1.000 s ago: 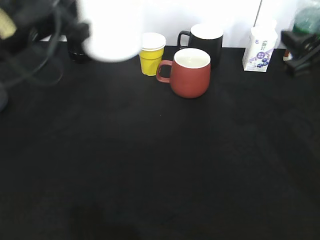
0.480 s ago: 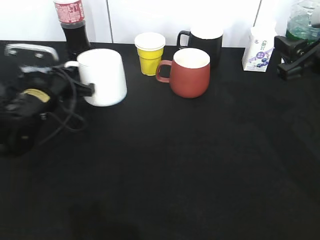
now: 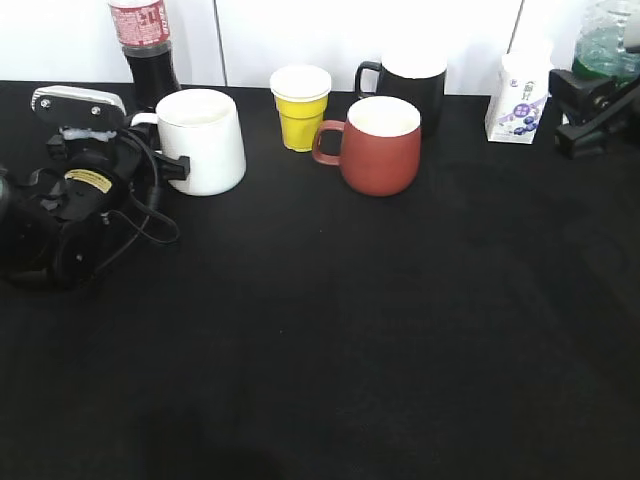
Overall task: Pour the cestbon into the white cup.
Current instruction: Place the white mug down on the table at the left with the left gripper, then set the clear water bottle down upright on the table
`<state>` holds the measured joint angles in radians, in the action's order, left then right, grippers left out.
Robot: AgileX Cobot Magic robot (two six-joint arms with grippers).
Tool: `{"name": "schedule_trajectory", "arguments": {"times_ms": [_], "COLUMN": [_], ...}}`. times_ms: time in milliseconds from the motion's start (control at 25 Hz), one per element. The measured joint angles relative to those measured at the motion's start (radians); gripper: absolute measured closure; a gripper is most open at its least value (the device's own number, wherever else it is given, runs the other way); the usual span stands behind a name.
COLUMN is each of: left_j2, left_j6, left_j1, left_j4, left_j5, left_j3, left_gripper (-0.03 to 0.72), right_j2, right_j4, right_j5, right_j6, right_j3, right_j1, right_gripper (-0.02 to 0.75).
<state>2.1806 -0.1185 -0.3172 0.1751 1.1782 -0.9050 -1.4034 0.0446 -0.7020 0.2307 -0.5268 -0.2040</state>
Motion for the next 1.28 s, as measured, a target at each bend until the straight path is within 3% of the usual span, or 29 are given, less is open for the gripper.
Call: {"name": "schedule_trajectory", "arguments": {"times_ms": [80,200,320,680,840,1000,1160,1280], "left_j2": [0.000,0.000,-0.014,-0.220,-0.418,-0.518,-0.519,-0.519], "left_j6": [0.000,0.008,0.017,0.019,0.043,0.080,0.091,0.093], "left_j1": [0.000,-0.002,-0.013,-0.051,-0.051,-0.051,-0.051,-0.051], "left_j4": [0.000,-0.005,-0.018,-0.035,-0.054,-0.097,-0.155,-0.184], "left_j5": [0.005,0.035,0.070,0.035,0.034,0.035,0.035,0.035], "left_j3": [0.006,0.061,0.121,0.385,0.508,0.532,0.532,0.532], "left_gripper": [0.630,0.517,0.465,0.448,0.448,0.448,0.448,0.448], "right_j2": [0.000,0.000,0.000,-0.155,-0.344,-0.562,-0.629,-0.638], "right_j4": [0.000,0.000,0.000,-0.009,-0.144,-0.144,-0.144,-0.137], "right_j5": [-0.004,-0.007,-0.009,-0.098,-0.258,-0.329,-0.338,-0.271], "right_j6": [0.000,0.000,0.000,0.000,-0.056,-0.135,-0.248,-0.284], "right_j3": [0.000,0.000,0.000,0.000,-0.005,-0.102,-0.172,-0.157], "right_j1": [0.000,0.000,0.000,0.000,0.000,0.000,0.000,0.000], "right_gripper": [0.263,0.263,0.263,0.264,0.264,0.265,0.265,0.108]}}
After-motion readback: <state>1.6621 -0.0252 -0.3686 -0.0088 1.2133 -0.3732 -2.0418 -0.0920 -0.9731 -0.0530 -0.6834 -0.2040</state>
